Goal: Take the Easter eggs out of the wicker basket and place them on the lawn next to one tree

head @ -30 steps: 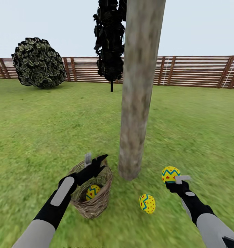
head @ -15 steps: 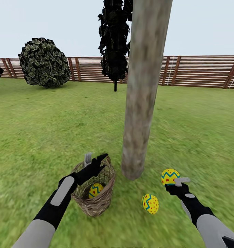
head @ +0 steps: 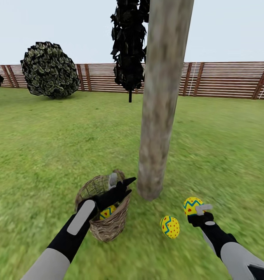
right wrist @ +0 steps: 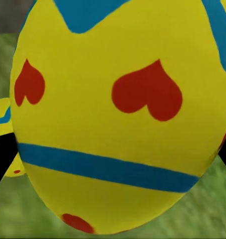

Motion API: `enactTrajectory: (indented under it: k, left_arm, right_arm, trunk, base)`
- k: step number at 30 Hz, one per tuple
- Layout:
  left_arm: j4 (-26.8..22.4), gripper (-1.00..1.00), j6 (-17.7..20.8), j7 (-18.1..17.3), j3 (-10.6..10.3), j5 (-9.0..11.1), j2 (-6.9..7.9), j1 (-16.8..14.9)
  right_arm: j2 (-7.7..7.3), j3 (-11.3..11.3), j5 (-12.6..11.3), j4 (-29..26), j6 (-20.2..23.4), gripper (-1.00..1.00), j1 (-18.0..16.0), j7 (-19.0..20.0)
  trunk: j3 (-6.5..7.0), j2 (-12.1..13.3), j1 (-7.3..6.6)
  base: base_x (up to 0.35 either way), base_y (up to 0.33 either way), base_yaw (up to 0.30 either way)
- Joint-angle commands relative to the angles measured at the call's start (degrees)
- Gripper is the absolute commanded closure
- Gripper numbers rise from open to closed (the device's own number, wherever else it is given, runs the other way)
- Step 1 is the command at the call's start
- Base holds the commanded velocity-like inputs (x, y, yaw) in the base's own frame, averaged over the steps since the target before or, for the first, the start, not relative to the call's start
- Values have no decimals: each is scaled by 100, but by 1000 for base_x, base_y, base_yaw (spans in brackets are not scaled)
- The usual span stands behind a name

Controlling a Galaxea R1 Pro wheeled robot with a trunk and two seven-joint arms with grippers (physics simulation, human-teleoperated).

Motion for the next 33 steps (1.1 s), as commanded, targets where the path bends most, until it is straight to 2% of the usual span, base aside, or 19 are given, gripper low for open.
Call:
enactTrajectory:
  k: [1,10,12,13,15,16,20,21,25,33]
  left_arm:
    - [2,-100,23,0,-1,16,-3,-3]
    - [-20,-100,32,16,-3,15,-7,-3]
    - [-238,-100,32,18,-50,17,-8,-3]
    - [-447,-100,32,23,-171,13,-6,-1]
    - [-847,-100,32,33,-587,8,-1,-2]
    - [-918,-100,32,33,-716,7,-4,-1]
    - [-987,-100,40,34,-965,8,-83,-1]
    - [-994,-100,35,34,-1061,15,-110,0]
    - [-947,-100,16,10,-1066,32,-111,0]
    - [-921,-100,6,8,-1066,41,-114,1]
  right_arm:
    - [0,-9,45,1,2,100,-5,-2]
    - [-1,19,47,-6,-7,100,-7,-2]
    - [-3,19,47,-6,-12,100,-7,-2]
    - [-3,19,47,-6,-14,100,-7,-2]
    - [-3,19,47,-7,-15,100,-7,-2]
    - [-3,19,47,-7,-15,100,-7,-2]
    - [1,27,40,-15,-78,100,-7,-2]
    - [15,36,43,-40,-416,100,-7,-2]
    - [7,34,45,-64,-531,100,-7,-2]
    - [37,39,47,-54,-534,100,-7,5]
  trunk:
    - [-23,-44,21]
    - [-185,-405,219]
    - [-221,-485,263]
    - [-239,-525,285]
    - [-275,-605,329]
    - [-292,-645,351]
    - [-346,-765,417]
    - [-346,-765,417]
    - [-346,-765,417]
    - [-346,-765,417]
  base:
    - [0,0,0]
    - [0,0,0]
    - [0,0,0]
    - [0,0,0]
    - [0,0,0]
    - [0,0,0]
    - [0,0,0]
    - [0,0,0]
    - [0,-75,0]
    - [2,-319,0]
